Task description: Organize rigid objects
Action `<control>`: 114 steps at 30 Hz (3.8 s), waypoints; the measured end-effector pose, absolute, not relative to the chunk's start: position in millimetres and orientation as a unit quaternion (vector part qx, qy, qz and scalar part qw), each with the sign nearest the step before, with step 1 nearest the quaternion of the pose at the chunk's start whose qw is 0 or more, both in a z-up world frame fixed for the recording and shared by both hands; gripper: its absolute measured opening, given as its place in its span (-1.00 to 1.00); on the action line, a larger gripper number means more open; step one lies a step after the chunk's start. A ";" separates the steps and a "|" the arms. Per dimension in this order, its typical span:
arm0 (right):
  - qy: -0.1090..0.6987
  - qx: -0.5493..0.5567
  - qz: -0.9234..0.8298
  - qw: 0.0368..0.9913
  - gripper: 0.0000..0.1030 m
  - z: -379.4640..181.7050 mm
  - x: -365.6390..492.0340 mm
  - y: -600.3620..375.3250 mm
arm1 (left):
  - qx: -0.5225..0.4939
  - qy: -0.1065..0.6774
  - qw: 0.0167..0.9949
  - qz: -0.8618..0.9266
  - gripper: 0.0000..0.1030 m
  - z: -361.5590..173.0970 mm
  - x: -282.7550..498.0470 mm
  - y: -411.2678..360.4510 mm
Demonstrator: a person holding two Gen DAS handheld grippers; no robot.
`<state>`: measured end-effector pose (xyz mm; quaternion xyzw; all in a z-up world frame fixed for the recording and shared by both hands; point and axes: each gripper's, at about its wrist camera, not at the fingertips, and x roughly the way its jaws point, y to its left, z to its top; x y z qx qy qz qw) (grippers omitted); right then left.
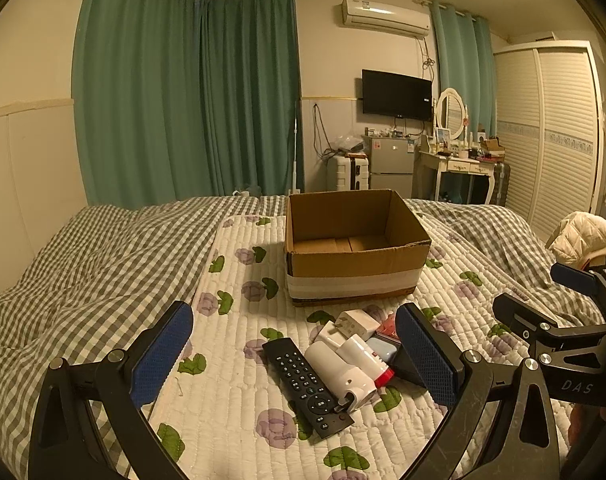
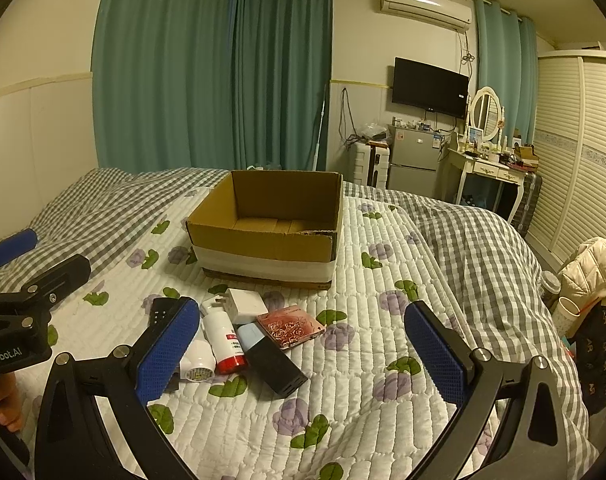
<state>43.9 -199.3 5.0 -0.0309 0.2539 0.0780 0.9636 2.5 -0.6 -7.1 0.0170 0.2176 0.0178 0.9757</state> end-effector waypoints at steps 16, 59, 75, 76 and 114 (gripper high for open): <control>0.258 -0.034 0.079 0.962 1.00 1.9 46.1 -197.3 | 0.016 0.218 0.976 0.020 1.00 -6.1 3.3 1.0; 0.336 -0.121 0.123 0.926 1.00 -0.5 98.9 -181.3 | 0.030 0.388 0.918 0.078 0.80 -81.8 67.5 1.2; 0.409 -0.083 0.147 0.897 1.00 -58.3 139.5 -196.0 | -0.002 0.514 0.854 0.083 0.43 -157.9 129.4 0.2; 0.418 -0.083 0.148 0.892 1.00 -62.3 142.1 -195.9 | -0.004 0.517 0.852 0.083 0.34 -159.6 132.3 0.7; 0.452 -0.137 0.208 0.856 -0.24 -87.6 149.3 -154.2 | 0.002 0.392 0.920 -0.018 -0.62 -25.2 111.0 8.3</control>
